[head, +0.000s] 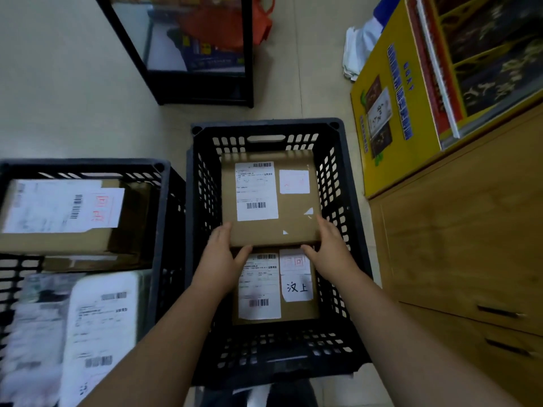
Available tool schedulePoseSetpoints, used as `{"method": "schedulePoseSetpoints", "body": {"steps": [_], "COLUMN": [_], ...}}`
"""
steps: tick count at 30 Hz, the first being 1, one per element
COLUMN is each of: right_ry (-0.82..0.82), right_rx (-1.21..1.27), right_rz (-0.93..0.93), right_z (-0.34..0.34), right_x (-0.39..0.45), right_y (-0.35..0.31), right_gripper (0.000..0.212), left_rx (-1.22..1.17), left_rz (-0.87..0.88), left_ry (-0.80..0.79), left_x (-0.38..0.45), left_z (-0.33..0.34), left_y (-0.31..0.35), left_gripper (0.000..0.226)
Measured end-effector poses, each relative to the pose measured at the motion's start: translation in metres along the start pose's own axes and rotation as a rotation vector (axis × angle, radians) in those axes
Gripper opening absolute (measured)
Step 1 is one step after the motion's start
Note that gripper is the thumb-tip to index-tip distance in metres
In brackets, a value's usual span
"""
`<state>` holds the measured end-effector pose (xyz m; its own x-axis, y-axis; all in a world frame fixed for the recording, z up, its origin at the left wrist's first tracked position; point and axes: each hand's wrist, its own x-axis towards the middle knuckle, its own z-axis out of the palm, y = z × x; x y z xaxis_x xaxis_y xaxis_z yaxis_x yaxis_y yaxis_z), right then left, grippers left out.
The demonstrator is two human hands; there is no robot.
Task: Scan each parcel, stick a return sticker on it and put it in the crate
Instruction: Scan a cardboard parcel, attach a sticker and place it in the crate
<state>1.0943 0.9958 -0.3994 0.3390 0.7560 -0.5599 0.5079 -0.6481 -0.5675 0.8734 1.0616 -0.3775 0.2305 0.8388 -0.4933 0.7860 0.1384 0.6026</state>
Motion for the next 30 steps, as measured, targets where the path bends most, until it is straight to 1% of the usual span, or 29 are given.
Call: {"method": "schedulePoseSetpoints", "body": {"steps": [4,8,12,15,18,19,21,23,26,28,30], "right_ry": [0.042,0.138,0.372,0.562,0.756,0.832,0.930,1.081,1.281,1.402,1.494], "right_rx": [-0.102,-0.150,-0.120,-0.086,-0.061,-0.049,-0.049,-0.052,-0.003,0.024,0.053], "right_rz": [-0.105,-0.195,-0.245,-0.204,-0.103,-0.046,0.067,0.221,0.434,0.587,0.762], "right_z": [-0.037,-0.091,-0.144,-0.176,-0.192,-0.194,-0.192,-0.179,-0.139,-0.104,-0.059], "right_x": [-0.071,-0.152,-0.232,-0.297,-0.368,-0.399,-0.452,-0.521,-0.628,-0.700,-0.770], "right_y": [-0.046,-0.100,-0.141,-0.157,-0.154,-0.149,-0.142,-0.128,-0.105,-0.095,-0.097], "right_gripper": [0.064,0.057,0.053,0.051,0.055,0.056,0.053,0.055,0.064,0.060,0.056], "left_rx": [0.149,0.316,0.377,0.376,0.371,0.369,0.360,0.367,0.349,0.335,0.327], "left_rz": [0.190,0.420,0.689,0.925,1.138,1.222,1.344,1.482,1.686,1.818,1.972], "left_ry": [-0.019,0.026,0.036,0.025,-0.039,-0.069,-0.136,-0.264,-0.483,-0.648,-0.804], "left_x": [-0.060,-0.118,-0.161,-0.187,-0.219,-0.235,-0.263,-0.305,-0.384,-0.449,-0.522], "left_z": [-0.063,-0.134,-0.191,-0.216,-0.222,-0.218,-0.208,-0.185,-0.140,-0.110,-0.082], "left_y": [0.048,0.110,0.180,0.228,0.269,0.282,0.299,0.320,0.337,0.335,0.322], "left_gripper": [0.061,0.054,0.055,0.052,0.048,0.048,0.050,0.054,0.057,0.056,0.064]}}
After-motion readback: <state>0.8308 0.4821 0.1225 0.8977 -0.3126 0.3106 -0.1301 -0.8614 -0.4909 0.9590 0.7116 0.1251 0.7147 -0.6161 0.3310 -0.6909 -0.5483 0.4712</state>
